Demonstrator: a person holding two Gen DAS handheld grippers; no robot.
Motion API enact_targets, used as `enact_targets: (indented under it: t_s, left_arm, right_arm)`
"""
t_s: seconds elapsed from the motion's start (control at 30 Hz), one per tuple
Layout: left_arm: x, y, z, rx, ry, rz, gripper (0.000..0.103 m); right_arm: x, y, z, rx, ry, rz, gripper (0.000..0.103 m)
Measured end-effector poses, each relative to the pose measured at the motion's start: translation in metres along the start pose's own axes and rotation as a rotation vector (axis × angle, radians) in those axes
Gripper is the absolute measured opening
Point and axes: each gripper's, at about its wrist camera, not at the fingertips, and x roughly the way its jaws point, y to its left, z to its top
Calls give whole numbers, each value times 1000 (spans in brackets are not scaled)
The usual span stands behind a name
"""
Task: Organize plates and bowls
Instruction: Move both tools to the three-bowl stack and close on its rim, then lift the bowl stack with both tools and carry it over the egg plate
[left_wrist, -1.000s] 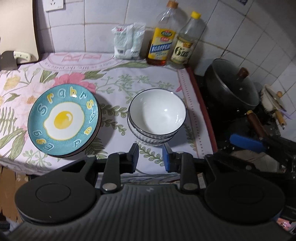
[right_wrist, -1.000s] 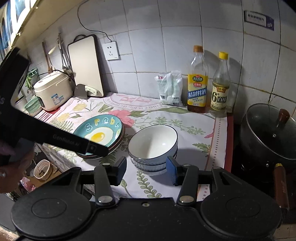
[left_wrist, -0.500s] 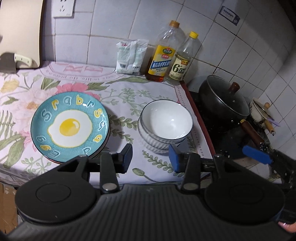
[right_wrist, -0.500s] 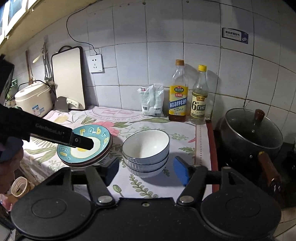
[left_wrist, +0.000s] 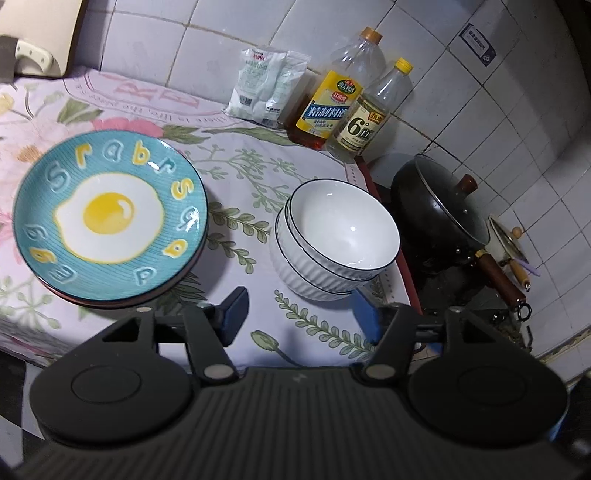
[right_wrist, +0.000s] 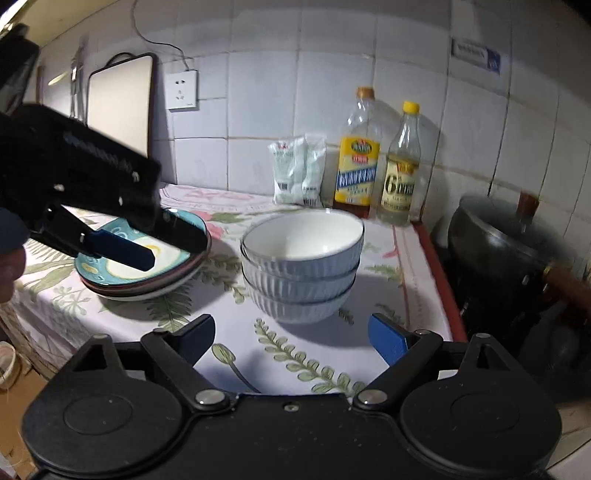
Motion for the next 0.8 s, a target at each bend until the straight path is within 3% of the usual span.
enact_targets:
  t_s: [0.13, 0.37, 0.63, 0.8]
  left_arm:
    - [18, 3, -2, -11, -6, -8, 71]
    - [44, 8, 2, -92, -19, -31, 71]
    - [74, 10, 16, -82, -36, -86, 71]
    - [92, 15, 25, -81, -10, -47, 69]
  right_arm:
    - [28, -7, -14, 34, 8, 20, 93]
    - [73, -4, -36, 68, -23, 13, 93]
    - [96, 1, -37, 58, -138, 12, 94]
    - [113, -4, -27, 78, -127, 22, 96]
